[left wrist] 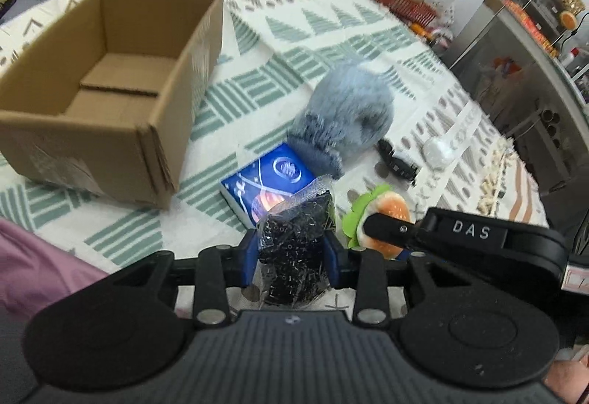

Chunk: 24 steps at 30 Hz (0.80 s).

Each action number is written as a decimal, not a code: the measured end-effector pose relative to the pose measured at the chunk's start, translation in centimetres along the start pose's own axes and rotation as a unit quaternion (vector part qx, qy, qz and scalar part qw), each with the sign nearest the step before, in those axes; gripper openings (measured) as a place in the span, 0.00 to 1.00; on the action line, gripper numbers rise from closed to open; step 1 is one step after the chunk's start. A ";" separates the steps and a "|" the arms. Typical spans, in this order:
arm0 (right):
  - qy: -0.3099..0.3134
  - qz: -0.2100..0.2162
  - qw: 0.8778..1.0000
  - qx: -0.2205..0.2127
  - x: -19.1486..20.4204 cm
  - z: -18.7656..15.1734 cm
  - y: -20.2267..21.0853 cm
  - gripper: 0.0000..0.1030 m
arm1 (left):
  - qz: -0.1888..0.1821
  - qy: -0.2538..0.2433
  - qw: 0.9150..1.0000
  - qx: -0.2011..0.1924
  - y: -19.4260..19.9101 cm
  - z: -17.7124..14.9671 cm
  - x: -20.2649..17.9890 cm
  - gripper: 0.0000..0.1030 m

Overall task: Organize soft objects
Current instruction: 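Carry both items to the cardboard box and open both grippers inside it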

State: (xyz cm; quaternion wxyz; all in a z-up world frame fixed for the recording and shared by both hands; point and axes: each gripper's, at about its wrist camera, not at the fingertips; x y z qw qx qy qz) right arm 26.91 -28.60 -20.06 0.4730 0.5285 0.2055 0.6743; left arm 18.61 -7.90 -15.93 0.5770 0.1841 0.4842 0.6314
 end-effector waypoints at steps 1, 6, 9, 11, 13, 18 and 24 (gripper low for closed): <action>-0.002 0.004 1.000 -0.003 0.0 0.1 0.4 0.28 | 0.000 0.000 1.000 -0.005 0.5 0.1 0.0 0.34; -0.011 0.025 0.999 -0.018 -0.2 0.1 2.0 0.28 | -0.007 0.002 1.000 -0.029 3.1 0.7 0.4 0.34; -0.012 0.034 0.999 -0.032 0.1 0.0 2.8 0.28 | -0.012 -0.001 0.999 -0.043 4.5 1.0 0.5 0.34; -0.008 0.040 0.998 -0.041 0.5 -0.2 3.5 0.28 | -0.013 0.000 0.999 -0.050 5.5 1.3 0.8 0.34; 0.000 0.041 0.998 -0.051 0.9 -0.5 4.3 0.28 | -0.014 0.000 0.998 -0.056 6.3 1.6 1.0 0.34; 0.030 0.037 0.994 -0.094 2.4 -0.5 6.9 0.29 | -0.021 0.006 0.997 -0.073 8.5 2.4 1.8 0.34; 0.058 0.033 0.993 -0.094 5.0 -1.1 8.1 0.29 | -0.031 0.006 0.994 -0.101 11.1 3.8 2.9 0.34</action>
Point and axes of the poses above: each gripper's, at about its wrist camera, not at the fingertips, and y roughly against the way its jaws point, x to its left, z to its top, and after that the axes turned 1 degree about -x, right-handed
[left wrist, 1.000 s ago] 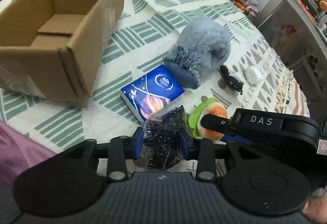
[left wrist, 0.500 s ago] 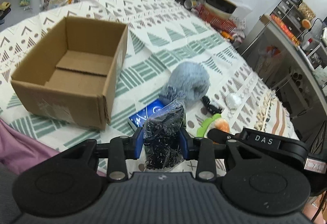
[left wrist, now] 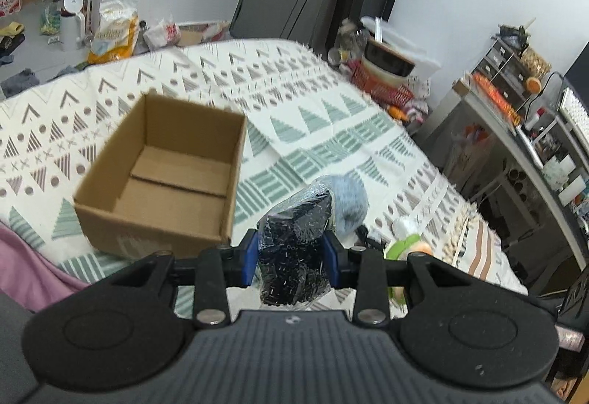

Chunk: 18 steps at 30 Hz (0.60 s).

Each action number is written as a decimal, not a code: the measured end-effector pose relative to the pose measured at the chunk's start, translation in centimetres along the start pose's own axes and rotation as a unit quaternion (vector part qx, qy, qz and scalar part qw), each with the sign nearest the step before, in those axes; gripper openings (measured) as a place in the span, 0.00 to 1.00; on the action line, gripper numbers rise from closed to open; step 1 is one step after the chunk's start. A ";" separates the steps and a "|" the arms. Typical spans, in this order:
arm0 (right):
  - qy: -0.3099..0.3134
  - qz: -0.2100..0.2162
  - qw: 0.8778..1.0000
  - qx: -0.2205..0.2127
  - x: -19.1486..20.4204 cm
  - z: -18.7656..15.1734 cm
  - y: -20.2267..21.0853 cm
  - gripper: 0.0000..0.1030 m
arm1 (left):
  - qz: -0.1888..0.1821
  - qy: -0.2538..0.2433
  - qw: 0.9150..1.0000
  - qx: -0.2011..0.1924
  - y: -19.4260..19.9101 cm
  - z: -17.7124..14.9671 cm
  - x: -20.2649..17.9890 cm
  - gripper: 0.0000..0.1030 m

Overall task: Organize soft objects
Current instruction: 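Carry both items to the cardboard box and open both grippers inside it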

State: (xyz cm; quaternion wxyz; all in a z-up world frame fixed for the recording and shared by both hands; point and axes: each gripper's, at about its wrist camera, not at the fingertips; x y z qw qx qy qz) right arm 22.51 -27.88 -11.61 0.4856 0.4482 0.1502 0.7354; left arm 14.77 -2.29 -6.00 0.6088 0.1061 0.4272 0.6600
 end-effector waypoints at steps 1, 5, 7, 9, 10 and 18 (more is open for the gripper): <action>0.004 0.002 1.000 -0.001 0.6 0.1 0.2 0.29 | -0.001 0.000 1.000 -0.004 0.3 0.3 0.2 0.34; 0.029 0.006 1.000 -0.006 3.1 0.2 1.1 0.29 | -0.005 0.004 1.000 -0.019 1.6 1.6 1.2 0.34; 0.041 0.009 0.999 -0.006 4.4 0.4 1.3 0.29 | -0.007 0.009 1.000 -0.025 2.0 2.2 1.8 0.34; 0.053 0.012 0.999 -0.007 5.6 0.6 1.5 0.29 | -0.010 0.012 0.999 -0.031 2.5 2.7 2.3 0.34; 0.058 0.014 0.998 -0.008 6.2 0.8 1.7 0.29 | -0.012 0.013 0.999 -0.033 2.8 3.0 2.7 0.34; 0.085 0.023 0.996 -0.003 10.6 1.8 1.4 0.29 | -0.017 0.018 0.999 -0.040 3.0 5.2 5.3 0.34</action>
Point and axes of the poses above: each gripper's, at about its wrist camera, not at the fingertips, and y roughly against the way its jaws point, x to its left, z to its top, and after that the axes turned 1 degree about -x, right-handed
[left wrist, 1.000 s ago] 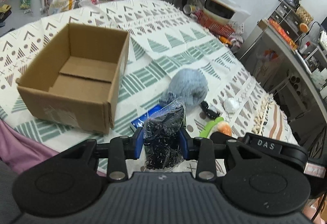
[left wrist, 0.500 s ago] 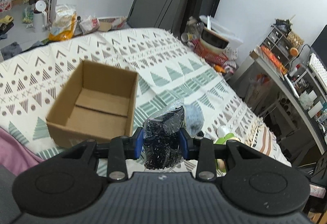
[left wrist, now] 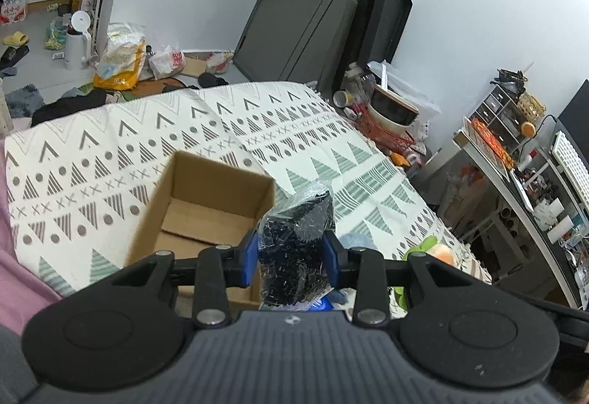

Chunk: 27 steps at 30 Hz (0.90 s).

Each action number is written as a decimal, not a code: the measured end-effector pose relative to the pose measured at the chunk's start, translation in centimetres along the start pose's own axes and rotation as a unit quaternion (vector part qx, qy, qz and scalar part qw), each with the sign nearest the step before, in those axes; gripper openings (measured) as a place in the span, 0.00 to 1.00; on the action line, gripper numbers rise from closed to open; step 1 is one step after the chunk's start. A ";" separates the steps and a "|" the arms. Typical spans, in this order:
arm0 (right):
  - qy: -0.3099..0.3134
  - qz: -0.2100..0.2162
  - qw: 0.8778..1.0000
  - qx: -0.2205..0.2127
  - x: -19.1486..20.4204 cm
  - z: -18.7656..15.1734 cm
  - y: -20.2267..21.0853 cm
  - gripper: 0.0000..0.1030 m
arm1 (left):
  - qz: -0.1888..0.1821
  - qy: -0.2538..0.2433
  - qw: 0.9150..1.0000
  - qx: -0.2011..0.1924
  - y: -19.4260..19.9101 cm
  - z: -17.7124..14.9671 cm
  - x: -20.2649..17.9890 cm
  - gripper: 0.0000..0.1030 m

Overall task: Organize soft objects
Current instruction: 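Carry both items to the cardboard box and open both grippers inside it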

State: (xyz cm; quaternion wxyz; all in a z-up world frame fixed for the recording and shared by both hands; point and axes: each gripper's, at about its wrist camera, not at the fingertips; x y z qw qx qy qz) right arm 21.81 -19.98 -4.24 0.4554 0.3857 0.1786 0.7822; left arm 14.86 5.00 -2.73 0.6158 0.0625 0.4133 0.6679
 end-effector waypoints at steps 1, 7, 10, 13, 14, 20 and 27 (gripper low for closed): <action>0.007 0.001 1.000 0.001 0.7 0.2 -0.2 0.29 | -0.001 0.004 1.000 0.000 -0.1 0.2 0.4 0.34; 0.040 0.002 0.999 0.015 4.3 1.2 -2.0 0.29 | -0.003 0.015 1.000 0.008 -0.9 1.3 2.8 0.34; 0.049 0.002 0.998 0.024 5.6 1.6 -3.4 0.29 | -0.003 0.022 1.000 0.012 -1.4 1.7 4.3 0.34; 0.055 0.001 0.998 0.031 6.8 1.6 -4.6 0.29 | 0.000 0.032 0.999 0.017 -2.0 2.1 5.8 0.34; 0.056 0.002 0.998 0.035 7.1 1.6 -5.1 0.29 | 0.001 0.036 0.999 0.020 -2.3 2.2 6.5 0.34; 0.063 -0.005 0.996 0.056 8.6 1.3 -7.7 0.29 | 0.005 0.054 0.998 0.042 -4.4 2.5 9.3 0.34; 0.058 -0.026 0.994 0.089 8.4 0.3 -11.0 0.29 | 0.006 0.061 0.995 0.074 -7.7 1.7 11.4 0.34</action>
Point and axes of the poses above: each gripper's, at about its wrist camera, not at the fingertips, and y roughly against the way its jaws point, x to its left, z to its top, and after that the axes turned 1 degree about -x, right-handed
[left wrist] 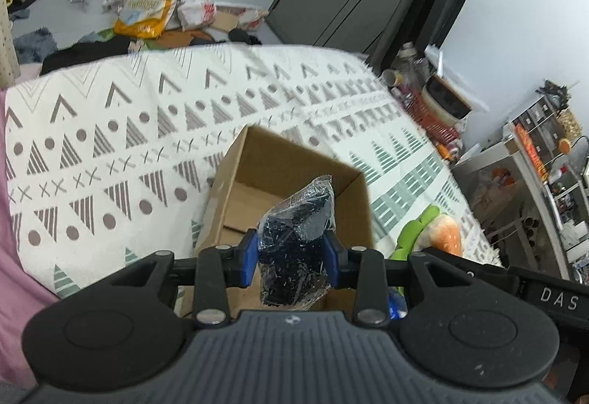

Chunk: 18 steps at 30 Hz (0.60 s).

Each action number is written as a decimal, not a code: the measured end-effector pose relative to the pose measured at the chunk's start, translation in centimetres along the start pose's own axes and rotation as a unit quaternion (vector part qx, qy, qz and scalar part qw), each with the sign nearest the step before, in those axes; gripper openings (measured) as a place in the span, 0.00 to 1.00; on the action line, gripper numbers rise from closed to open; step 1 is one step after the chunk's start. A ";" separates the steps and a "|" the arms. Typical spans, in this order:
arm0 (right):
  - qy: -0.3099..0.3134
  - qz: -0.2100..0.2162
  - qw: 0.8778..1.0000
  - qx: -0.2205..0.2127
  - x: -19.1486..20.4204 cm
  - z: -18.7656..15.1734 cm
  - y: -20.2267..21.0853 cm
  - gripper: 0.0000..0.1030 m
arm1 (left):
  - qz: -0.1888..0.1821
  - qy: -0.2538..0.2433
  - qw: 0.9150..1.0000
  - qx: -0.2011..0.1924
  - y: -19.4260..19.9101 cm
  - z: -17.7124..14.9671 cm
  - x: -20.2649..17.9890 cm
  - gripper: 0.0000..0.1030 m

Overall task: Organize soft objects
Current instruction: 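Carry both items to the cardboard box and open both grippers inside it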

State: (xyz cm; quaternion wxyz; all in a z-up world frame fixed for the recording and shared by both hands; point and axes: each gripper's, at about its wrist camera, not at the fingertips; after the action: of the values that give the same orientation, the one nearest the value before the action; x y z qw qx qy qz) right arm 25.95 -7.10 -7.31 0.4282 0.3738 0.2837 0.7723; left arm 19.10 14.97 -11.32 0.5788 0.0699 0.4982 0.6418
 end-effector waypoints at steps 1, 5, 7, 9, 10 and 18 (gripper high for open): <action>-0.002 -0.004 1.000 0.008 -0.1 -0.1 -0.6 0.29 | 0.002 0.002 1.000 0.006 -0.4 -0.1 0.3 0.34; 0.001 -0.008 1.000 0.023 0.1 -0.2 -1.8 0.29 | 0.004 0.018 0.999 0.038 -2.0 -0.3 1.4 0.35; -0.001 -0.010 0.999 0.031 0.1 -0.2 -2.3 0.30 | 0.012 0.017 0.999 0.046 -2.6 -0.3 1.6 0.37; -0.002 -0.013 0.999 0.039 0.2 -0.2 -3.0 0.30 | 0.024 0.015 0.998 0.047 -2.9 -0.3 1.7 0.39; -0.001 -0.015 0.999 0.043 0.2 -0.3 -3.2 0.30 | 0.026 0.018 0.998 0.050 -3.0 -0.2 1.8 0.41; -0.010 -0.009 0.999 0.053 -0.1 -0.6 -3.6 0.39 | 0.028 0.022 0.998 0.043 -1.7 0.3 1.3 0.69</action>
State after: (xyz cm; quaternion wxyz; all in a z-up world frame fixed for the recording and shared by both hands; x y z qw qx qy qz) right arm 27.10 -5.54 -10.38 0.4176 0.4007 0.3232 0.7488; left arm 20.06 15.91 -13.05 0.5456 0.0948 0.5358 0.6374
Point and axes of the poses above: each gripper's, at about its wrist camera, not at the fingertips, and y roughly against the way its jaws point, x to its left, z to its top, and after that the axes turned 1 degree about -x, right-handed
